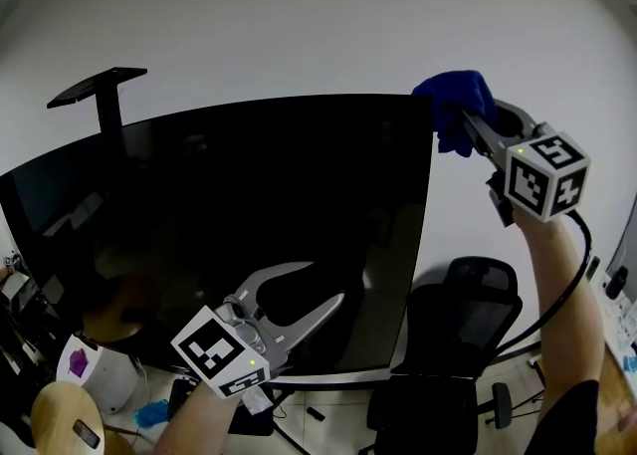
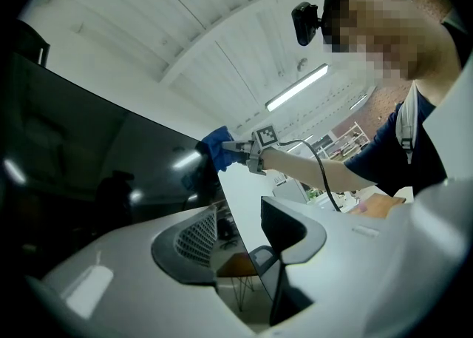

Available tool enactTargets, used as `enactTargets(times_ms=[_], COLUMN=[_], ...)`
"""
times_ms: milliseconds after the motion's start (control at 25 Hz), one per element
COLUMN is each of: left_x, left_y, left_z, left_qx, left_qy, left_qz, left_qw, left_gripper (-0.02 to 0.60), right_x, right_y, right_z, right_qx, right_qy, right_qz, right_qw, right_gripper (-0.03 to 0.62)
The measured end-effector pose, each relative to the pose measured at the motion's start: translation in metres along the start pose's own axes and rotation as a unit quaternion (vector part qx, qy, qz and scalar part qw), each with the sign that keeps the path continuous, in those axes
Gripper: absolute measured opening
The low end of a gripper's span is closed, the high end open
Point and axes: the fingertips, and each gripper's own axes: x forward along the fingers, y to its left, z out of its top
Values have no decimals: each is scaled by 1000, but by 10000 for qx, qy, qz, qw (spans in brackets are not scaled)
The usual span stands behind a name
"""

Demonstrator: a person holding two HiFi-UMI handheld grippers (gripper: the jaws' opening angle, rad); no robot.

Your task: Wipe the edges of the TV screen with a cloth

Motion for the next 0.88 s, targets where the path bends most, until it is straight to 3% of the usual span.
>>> enactTargets(times_ms=[280,560,880], left_x=[2,-3,2], left_y=[-12,-27,-44], left_z=[-20,-40,-65], left_qx=[-9,-209,-332], left_qy=[183,326,518], left_qz=[82,74,-57], left_qw=[9998,9992,9981], left_gripper=[173,173,173], right_x=[4,-4,-15], right_y=[39,50,75], right_z=[-26,-63,-125], right_qx=[-82,653,1055], right_qy=[-57,52,357], right_qz=[472,649,826], right_qw=[9988,9957,9903], right_gripper=[71,71,71])
